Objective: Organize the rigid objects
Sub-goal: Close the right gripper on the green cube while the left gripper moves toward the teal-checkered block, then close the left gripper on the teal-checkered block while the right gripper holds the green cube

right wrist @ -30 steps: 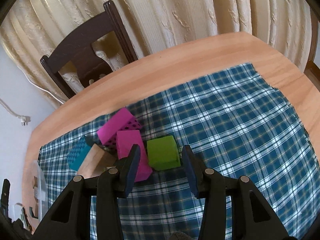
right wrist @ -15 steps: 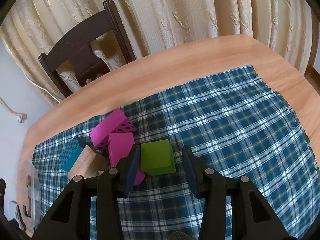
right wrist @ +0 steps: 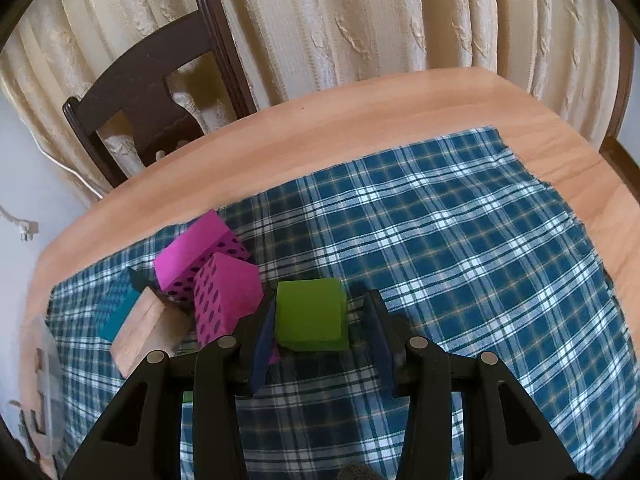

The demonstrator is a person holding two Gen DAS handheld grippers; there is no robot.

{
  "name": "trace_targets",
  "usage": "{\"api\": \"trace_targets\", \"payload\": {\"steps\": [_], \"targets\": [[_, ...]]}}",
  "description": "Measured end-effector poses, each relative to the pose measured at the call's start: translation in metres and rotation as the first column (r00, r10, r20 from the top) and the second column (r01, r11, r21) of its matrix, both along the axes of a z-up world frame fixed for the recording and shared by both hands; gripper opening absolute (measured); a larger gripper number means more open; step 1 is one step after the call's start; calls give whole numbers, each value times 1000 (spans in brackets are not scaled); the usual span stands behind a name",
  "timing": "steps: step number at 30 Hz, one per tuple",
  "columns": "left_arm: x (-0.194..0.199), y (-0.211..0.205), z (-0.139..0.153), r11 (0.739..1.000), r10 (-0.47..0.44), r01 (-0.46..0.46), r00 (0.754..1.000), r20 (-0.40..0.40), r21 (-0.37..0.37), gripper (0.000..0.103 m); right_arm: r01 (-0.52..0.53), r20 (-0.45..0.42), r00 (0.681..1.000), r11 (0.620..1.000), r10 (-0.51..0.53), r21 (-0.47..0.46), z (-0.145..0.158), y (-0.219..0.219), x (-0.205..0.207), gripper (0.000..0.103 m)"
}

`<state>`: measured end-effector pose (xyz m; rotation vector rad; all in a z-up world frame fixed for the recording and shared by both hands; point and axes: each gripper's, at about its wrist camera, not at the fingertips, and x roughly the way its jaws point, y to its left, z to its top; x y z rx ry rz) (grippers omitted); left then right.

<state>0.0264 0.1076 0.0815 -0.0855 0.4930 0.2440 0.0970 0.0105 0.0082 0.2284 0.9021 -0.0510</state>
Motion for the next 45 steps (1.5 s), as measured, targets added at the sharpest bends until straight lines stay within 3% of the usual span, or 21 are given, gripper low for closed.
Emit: {"api": "trace_targets", "payload": {"steps": [6,13,19,28,33,45], "targets": [[4,-3,-5,1000,4,-4,1000,-18,1,102,8,-1,1000,993,-8,-115,-3,13,-5,33],[13,-14,-9,1000,-26,26,998,-51,7,102,42,-10,999,997,-43,-67,2,-13,-16,32],[20,-43,-9,992,-102,108,991,-83,68,102,56,-1,998,998,-56,-25,6,-34,-22,32],[53,-79,-20,970,-206,226,959,-197,88,102,15,8,1000,1000,-15,-1,12,-28,-22,32],[78,-94,-31,952,-268,297,927,-264,75,102,11,-3,1000,999,-11,36,11,-28,-22,32],[115,-112,-50,938,-293,336,898,-329,83,102,-5,15,1000,998,5,63,18,-25,-26,32]]}}
